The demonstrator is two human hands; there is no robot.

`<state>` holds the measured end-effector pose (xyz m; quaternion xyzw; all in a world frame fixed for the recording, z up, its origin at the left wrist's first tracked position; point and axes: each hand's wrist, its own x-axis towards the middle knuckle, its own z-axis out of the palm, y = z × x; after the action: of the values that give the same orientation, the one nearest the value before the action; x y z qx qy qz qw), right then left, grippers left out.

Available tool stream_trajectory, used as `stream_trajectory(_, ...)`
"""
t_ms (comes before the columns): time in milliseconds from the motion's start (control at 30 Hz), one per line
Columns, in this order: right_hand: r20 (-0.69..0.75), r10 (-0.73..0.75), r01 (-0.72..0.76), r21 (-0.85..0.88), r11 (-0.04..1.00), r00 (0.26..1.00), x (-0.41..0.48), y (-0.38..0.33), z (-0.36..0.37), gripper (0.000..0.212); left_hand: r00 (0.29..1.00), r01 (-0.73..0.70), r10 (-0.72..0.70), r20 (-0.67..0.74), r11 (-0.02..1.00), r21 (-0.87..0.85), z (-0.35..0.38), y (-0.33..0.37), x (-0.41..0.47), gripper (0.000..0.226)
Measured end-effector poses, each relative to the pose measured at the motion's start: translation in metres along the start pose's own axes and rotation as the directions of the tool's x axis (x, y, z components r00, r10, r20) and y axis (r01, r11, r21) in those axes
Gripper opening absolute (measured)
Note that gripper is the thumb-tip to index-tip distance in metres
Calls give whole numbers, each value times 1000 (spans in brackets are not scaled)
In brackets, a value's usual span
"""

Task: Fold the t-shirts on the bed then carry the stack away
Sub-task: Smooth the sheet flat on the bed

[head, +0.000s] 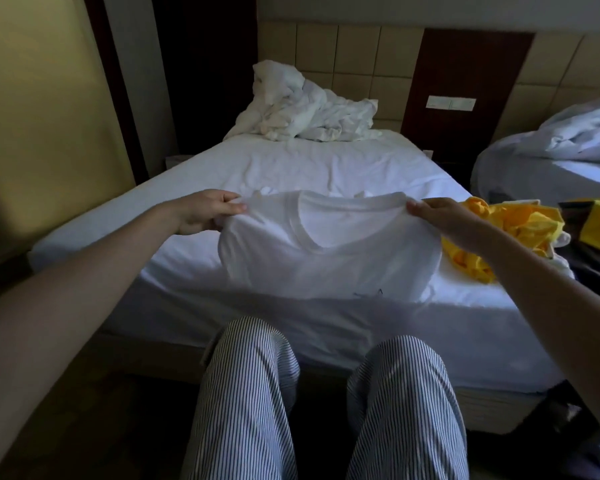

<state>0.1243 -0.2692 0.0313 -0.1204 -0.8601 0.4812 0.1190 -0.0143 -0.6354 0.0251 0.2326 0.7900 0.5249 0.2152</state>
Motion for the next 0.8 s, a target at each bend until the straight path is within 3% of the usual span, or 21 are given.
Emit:
stream_trajectory(100,-75,20,-19,6,1000,997,51,0,7,41,958,42,-22,-285,997,65,-15,-4,58,12)
stream_trajectory(167,-110,37,-37,-1,999,993,89,-1,14,34,933,53,-10,-359,992,111,-21,-3,96,12)
stream_trajectory(300,-164,48,-48,1,999,985,165,11,26,24,898,32,59,-436,980,198,-31,-2,165,21)
stream_trajectory(433,-189,91,-93,-2,996,978,235,36,37,28,877,39,75,-474,973,227,-44,-14,229,32)
stream_trajectory(567,-198,102,-113,-42,993,975,294,57,55,32,827,55,95,-553,967,248,-51,-38,292,23)
stream_trajectory(633,-198,110,-134,-113,985,974,318,73,69,33,822,117,68,-566,952,284,-48,-61,319,22)
stream_trajectory(733,-191,205,-263,-356,897,960,335,111,97,28,890,228,-47,-453,907,355,-38,-101,343,24)
stream_trajectory(800,-332,209,-339,-405,849,920,338,131,109,42,859,268,-27,-511,875,404,-35,-114,351,35)
